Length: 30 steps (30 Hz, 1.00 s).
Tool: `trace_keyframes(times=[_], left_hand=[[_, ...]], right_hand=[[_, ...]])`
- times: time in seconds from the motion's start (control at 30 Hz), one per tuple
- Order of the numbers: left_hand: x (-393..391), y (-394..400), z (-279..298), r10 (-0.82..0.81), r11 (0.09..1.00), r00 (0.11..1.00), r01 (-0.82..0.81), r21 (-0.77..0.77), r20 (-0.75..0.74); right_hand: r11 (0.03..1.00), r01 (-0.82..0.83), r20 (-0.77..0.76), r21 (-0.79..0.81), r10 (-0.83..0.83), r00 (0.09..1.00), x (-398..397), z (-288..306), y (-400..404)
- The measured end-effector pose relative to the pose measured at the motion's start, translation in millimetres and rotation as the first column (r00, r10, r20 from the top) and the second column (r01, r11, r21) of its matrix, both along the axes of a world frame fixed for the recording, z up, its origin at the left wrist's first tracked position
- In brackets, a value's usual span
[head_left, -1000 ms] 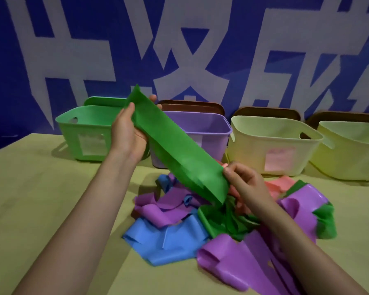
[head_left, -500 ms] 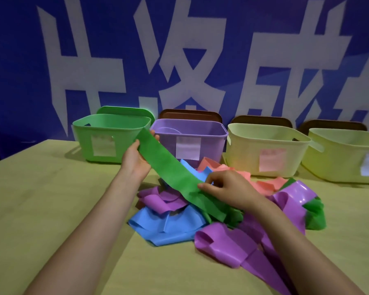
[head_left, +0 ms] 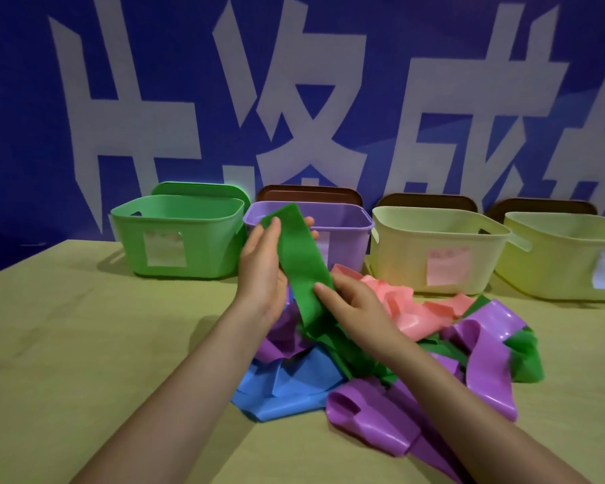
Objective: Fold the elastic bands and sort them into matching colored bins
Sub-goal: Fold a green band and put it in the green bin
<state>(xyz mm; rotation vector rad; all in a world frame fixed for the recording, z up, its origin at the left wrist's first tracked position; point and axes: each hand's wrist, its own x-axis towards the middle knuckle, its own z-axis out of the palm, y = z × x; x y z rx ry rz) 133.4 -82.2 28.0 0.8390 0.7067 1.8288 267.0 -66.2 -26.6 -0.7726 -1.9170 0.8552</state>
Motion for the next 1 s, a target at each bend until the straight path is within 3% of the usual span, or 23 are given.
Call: trace_keyframes(times=[0.13, 0.2, 0.33, 0.43, 0.5, 0.63, 0.83, 0.9, 1.0], left_hand=[[-2.1, 0.1, -0.8, -0.054, 0.998, 0.998, 0.054, -0.030, 0.029], [-1.6, -1.2, 0.9, -0.064, 0.998, 0.997, 0.064, -0.020, 0.032], [-8.4, -1.9, 7.2, 0.058, 0.998, 0.995, -0.061, 0.030, 0.086], [-23.3, 2.7, 10.4, 0.119, 0.990, 0.978, -0.131, 0.059, 0.171], [-38.5, 10.8, 7.6, 0.129, 0.989, 0.968, -0.141, 0.040, 0.214], [-72.4, 27.0, -7.5, 0.146, 0.989, 0.930, -0.146, -0.024, 0.339], [-110.6, 45.0, -43.7, 0.260, 0.965, 0.882, -0.222, -0.141, 0.393], [-116.8, 50.2, -50.7, 0.277, 0.958, 0.884, -0.226, -0.175, 0.377], [-121.7, 53.5, -53.4, 0.291, 0.950, 0.895, -0.231, -0.209, 0.337]], right_hand=[[0.999, 0.029, -0.174, -0.040, -0.035, 0.984, -1.3, 8.0, -4.4], [0.999, 0.029, -0.189, -0.021, -0.033, 0.981, 0.7, 12.1, -5.7], [0.998, -0.012, -0.123, -0.056, 0.005, 0.992, 9.3, 24.0, -10.5], [0.979, -0.072, 0.045, -0.191, 0.082, 0.996, 16.3, 34.6, -14.3], [0.966, -0.091, 0.138, -0.242, 0.128, 0.982, 19.4, 36.8, -15.9], [0.887, -0.165, 0.114, -0.432, 0.235, 0.965, 24.9, 36.2, -20.6], [0.856, -0.156, 0.292, -0.493, 0.332, 0.897, 16.9, 19.6, -23.4], [0.861, -0.096, 0.346, -0.499, 0.300, 0.889, 11.8, 13.4, -23.7], [0.826, 0.013, 0.245, -0.563, 0.152, 0.958, 3.8, 6.2, -23.7]])
